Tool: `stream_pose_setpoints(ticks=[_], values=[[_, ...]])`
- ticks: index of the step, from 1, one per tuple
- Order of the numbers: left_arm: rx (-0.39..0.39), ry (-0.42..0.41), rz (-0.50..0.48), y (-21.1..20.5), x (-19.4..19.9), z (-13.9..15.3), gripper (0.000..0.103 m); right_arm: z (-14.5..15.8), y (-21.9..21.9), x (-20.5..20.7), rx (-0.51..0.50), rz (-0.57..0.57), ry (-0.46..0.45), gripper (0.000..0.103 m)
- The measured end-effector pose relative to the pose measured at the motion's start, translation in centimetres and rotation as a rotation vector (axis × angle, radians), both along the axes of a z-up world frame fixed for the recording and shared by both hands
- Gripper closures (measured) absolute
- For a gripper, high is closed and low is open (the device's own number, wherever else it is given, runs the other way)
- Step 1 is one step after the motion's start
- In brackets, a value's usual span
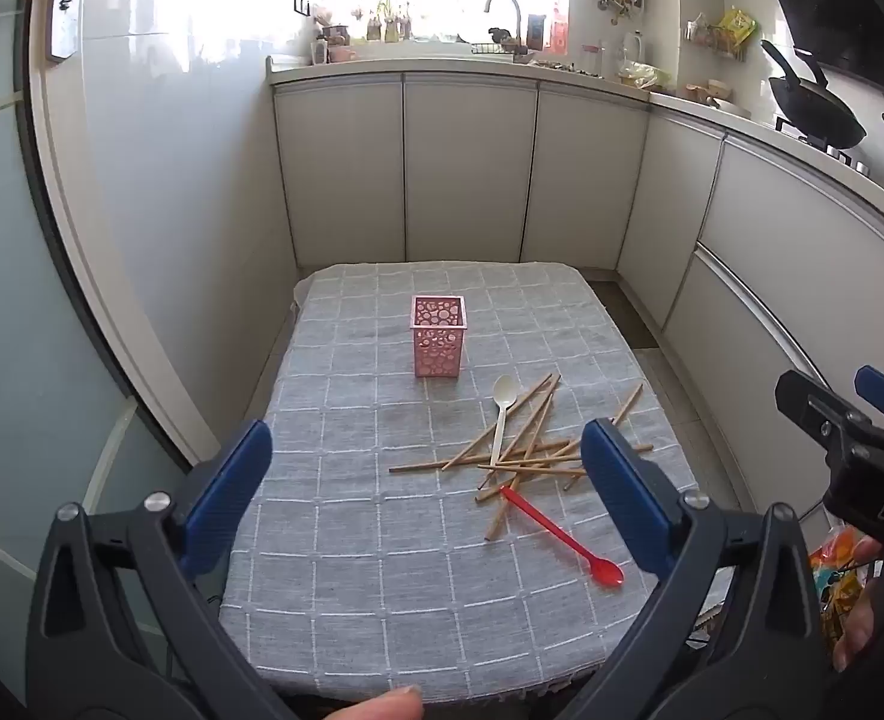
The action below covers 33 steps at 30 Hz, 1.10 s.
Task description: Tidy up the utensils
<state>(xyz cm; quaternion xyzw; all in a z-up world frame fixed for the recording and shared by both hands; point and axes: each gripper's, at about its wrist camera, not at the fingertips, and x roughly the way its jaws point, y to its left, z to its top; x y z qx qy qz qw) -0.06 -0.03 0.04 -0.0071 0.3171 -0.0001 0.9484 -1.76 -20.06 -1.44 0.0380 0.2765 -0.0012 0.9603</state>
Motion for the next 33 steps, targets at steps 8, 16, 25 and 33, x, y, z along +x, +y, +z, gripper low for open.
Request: stream_pose_setpoints(ticks=[8,16,25,33], values=[[0.005,0.003,-0.002,0.3,0.2,0.3,0.001,0.3,0.4,-0.5,-0.012,0.006,-0.010,0.000],[0.010,-0.016,0.001,0.0,-0.1,0.8,0.001,0.5,0.0,-0.4,0.000,0.008,-0.013,0.000],[0.011,-0.024,0.008,0.1,-0.2,1.0,0.001,0.4,0.4,-0.5,-0.003,0.015,-0.016,0.000],[0.011,-0.027,0.006,0.3,-0.2,1.0,0.001,0.3,0.4,-0.6,-0.003,0.014,-0.017,0.000]])
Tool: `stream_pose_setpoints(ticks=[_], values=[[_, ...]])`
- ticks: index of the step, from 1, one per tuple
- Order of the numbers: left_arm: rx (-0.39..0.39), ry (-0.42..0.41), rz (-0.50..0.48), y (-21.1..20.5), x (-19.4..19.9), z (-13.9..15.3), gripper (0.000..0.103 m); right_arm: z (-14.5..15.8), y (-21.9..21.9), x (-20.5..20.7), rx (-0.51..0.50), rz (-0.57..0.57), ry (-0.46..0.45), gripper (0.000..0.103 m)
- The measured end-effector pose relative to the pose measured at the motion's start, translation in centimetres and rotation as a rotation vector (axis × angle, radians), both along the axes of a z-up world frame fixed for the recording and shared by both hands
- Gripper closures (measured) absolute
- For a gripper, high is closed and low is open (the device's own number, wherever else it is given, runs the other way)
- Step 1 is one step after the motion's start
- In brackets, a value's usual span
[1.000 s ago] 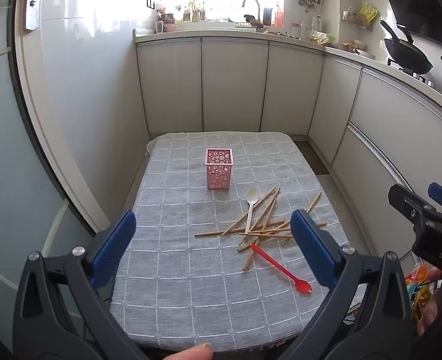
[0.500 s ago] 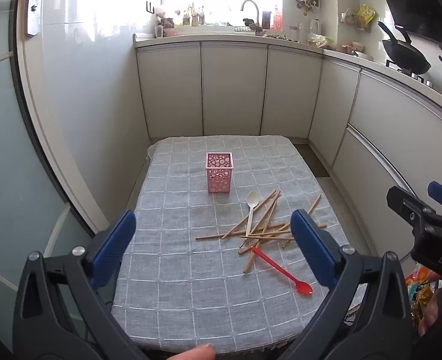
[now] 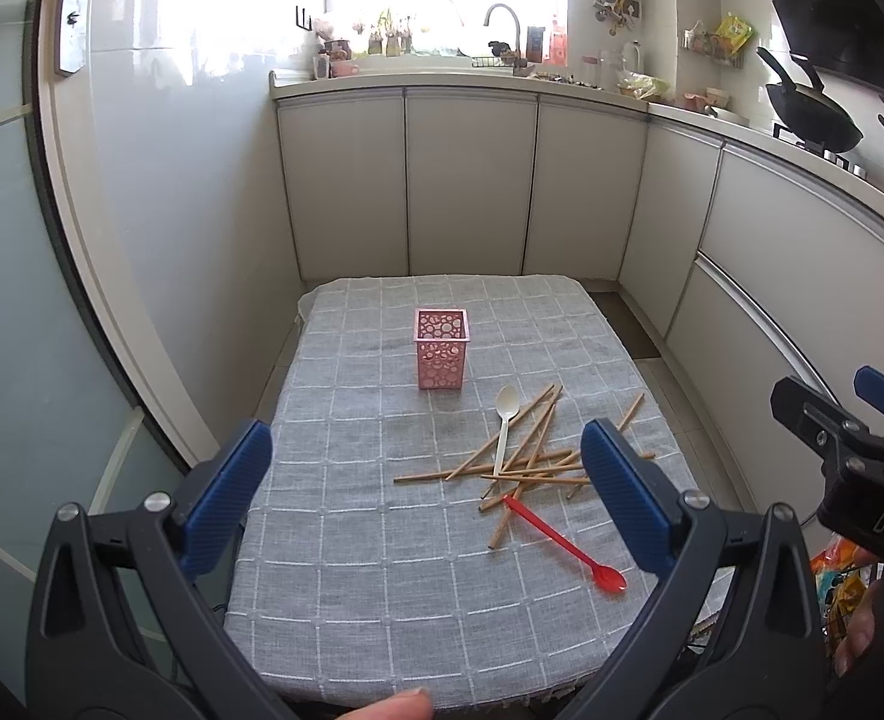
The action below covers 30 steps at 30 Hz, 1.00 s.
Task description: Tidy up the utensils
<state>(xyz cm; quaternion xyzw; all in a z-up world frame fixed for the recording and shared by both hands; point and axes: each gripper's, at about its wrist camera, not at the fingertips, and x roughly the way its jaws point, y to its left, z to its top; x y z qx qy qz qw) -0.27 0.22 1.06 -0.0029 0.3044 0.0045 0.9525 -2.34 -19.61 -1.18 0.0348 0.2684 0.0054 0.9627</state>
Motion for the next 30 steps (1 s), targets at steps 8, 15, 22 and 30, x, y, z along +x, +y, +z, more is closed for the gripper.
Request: stream_pose_setpoints(ticks=[8,15,22,30], values=[[0.001,-0.005,0.002,0.15,0.04,0.10,0.001,-0.11,0.37,0.01,-0.001,-0.001,-0.002,0.000],[0.003,-0.011,0.001,0.14,-0.08,0.09,0.001,-0.07,0.28,-0.03,0.000,0.000,-0.002,0.000],[0.004,-0.015,0.000,0.09,-0.23,-0.01,0.001,-0.10,0.28,-0.06,0.000,-0.001,-0.002,0.000],[0.004,-0.018,0.004,0.18,-0.26,0.00,0.001,-0.04,0.35,-0.09,0.001,-0.001,-0.004,0.000]])
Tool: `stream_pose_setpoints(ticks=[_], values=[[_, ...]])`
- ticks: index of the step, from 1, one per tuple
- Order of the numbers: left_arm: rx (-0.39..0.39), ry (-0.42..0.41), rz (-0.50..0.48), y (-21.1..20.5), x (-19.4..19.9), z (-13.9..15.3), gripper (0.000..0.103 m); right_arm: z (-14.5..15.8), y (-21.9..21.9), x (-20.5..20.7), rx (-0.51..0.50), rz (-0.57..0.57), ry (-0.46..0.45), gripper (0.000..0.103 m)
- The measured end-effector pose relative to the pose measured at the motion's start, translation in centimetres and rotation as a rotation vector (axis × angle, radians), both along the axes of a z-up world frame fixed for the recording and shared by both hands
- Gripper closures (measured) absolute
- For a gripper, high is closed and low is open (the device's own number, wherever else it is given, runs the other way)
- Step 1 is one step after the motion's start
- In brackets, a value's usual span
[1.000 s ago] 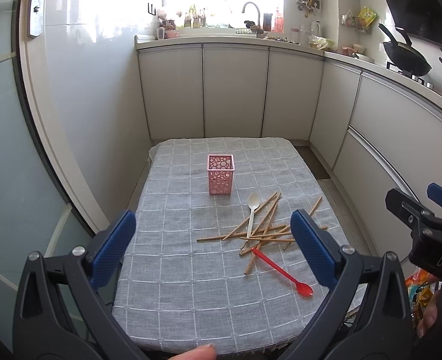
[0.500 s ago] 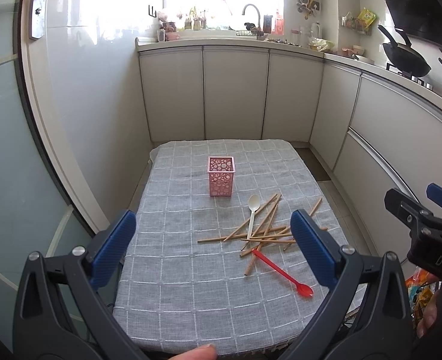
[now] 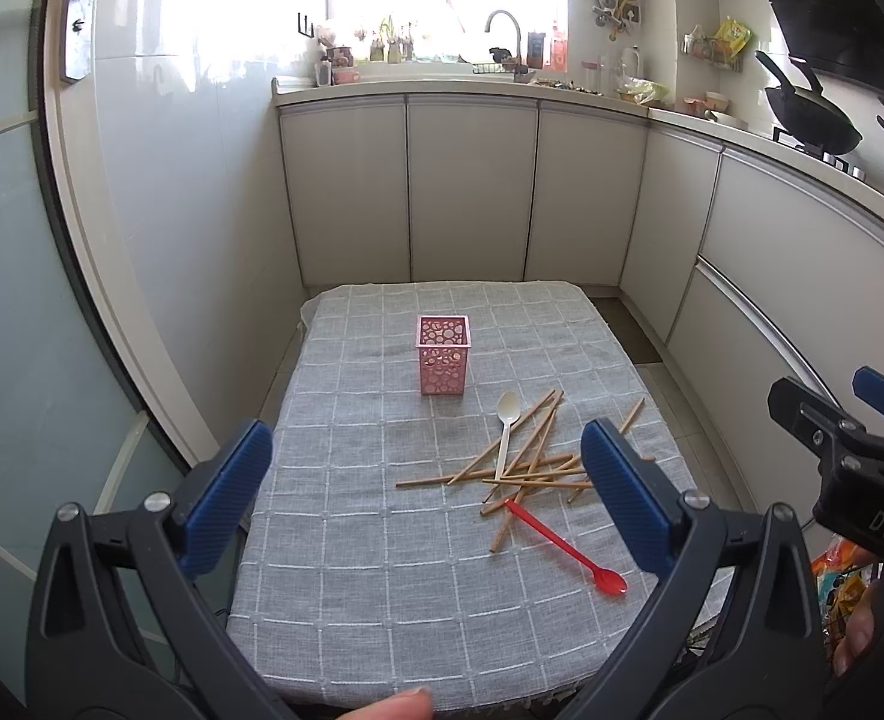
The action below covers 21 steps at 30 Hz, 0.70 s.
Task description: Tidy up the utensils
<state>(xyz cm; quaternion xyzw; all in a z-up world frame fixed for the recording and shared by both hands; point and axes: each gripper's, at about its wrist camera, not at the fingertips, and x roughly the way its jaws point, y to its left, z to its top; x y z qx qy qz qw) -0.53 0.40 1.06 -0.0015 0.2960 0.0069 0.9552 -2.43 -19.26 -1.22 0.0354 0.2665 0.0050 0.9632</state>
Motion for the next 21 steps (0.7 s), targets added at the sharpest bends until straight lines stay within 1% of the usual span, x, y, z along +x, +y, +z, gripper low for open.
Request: stream_pose_setpoints(ticks=[21], values=[[0.006,-0.010,0.004,0.07,-0.18,0.02,0.001,0.10,0.04,-0.10,0.000,-0.001,-0.001,0.000]])
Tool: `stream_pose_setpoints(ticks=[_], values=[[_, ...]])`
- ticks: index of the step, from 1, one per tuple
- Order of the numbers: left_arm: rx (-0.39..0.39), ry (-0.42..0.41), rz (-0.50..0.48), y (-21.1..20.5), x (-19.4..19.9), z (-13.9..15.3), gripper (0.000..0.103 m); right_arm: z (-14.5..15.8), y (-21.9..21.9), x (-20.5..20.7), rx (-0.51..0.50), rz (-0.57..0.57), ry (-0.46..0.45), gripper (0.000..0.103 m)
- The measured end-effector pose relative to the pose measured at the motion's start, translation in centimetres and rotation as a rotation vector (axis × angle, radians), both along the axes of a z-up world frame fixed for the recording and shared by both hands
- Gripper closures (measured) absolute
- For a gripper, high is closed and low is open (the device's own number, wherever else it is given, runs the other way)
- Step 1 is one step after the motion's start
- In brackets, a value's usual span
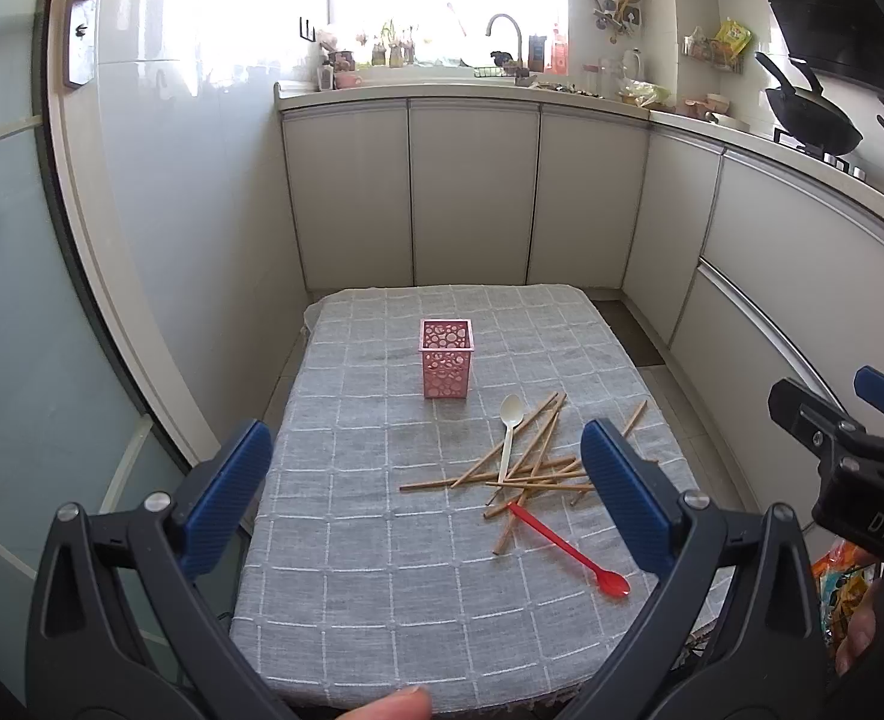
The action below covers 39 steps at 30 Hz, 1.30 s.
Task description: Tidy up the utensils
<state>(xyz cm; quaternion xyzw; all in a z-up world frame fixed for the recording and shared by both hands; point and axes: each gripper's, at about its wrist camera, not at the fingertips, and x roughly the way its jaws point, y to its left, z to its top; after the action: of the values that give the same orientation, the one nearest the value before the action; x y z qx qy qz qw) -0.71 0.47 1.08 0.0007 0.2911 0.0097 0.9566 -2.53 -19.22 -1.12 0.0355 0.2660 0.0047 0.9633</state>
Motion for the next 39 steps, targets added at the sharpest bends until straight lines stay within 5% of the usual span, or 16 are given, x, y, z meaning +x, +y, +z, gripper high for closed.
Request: stream_pose_setpoints(ticks=[16,26,39], values=[[0.014,0.013,0.011,0.0,1.1,-0.5,0.001,0.5,-0.8,0.6,-0.001,-0.016,0.007,0.000],[0.020,0.048,-0.073,-1.0,6.8,-2.5,0.001,-1.2,-3.3,8.2,0.059,0.020,0.159,0.000],[-0.002,0.452,-0.214,-4.6,20.0,-12.2,0.001,-11.9,-8.9,20.5,0.105,-0.120,0.488,0.000]])
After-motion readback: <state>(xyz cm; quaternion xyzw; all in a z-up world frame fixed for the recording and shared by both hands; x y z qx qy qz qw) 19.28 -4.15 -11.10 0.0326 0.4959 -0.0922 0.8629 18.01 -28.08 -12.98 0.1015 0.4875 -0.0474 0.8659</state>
